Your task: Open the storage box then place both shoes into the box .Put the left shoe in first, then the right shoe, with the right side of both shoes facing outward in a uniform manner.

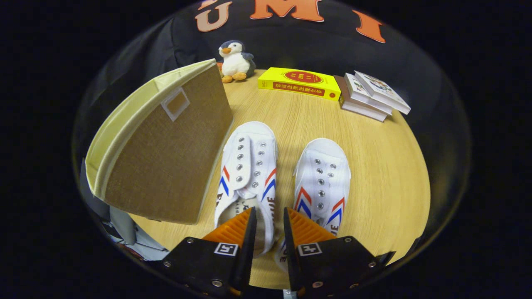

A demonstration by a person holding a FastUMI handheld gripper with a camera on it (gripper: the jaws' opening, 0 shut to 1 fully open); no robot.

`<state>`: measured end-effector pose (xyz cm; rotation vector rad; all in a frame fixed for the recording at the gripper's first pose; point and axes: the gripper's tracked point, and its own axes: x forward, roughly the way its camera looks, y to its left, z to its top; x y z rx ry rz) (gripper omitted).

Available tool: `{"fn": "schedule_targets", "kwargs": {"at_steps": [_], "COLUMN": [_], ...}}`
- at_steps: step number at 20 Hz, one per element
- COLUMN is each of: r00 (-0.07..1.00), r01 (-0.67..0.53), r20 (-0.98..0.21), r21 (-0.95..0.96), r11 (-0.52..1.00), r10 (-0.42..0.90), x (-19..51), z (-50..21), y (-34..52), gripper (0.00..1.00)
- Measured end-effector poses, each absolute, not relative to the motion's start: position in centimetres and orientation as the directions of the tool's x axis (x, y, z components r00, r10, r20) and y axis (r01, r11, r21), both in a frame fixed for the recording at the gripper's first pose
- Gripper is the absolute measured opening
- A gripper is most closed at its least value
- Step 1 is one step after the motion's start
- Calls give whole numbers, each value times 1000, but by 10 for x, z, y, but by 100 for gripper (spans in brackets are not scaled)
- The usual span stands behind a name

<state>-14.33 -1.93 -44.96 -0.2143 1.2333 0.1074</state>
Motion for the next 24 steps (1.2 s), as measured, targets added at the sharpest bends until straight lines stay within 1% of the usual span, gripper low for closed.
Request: {"fn": "schedule_targets", "kwargs": {"at_steps": [2,5,9,12,14,16,18,21,24], "r00": [344,356,355,374,396,409,388,344,284], "r01": [-242,-296,-290,-270,-258,-295,-312,-286,-222], "r20": [-937,-932,-933,-927,-918,-911,-920,-934,-947], "r21": [-152,-187,-177,-143,-88,-85,-66,-9,84], "r11": [958,937,941,952,962,952,948,958,971], "r10": [-62,-73,-66,-33,22,46,64,94,147], "x": [-143,-142,-137,-127,-120,-116,-120,-122,-124], "z": [-452,-456,-458,-459,-457,-459,-466,-471,-475], "y": [-17,-14,-14,-10,-2,-3,0,4,6], "gripper": [28,28,27,27,28,27,28,28,30]}}
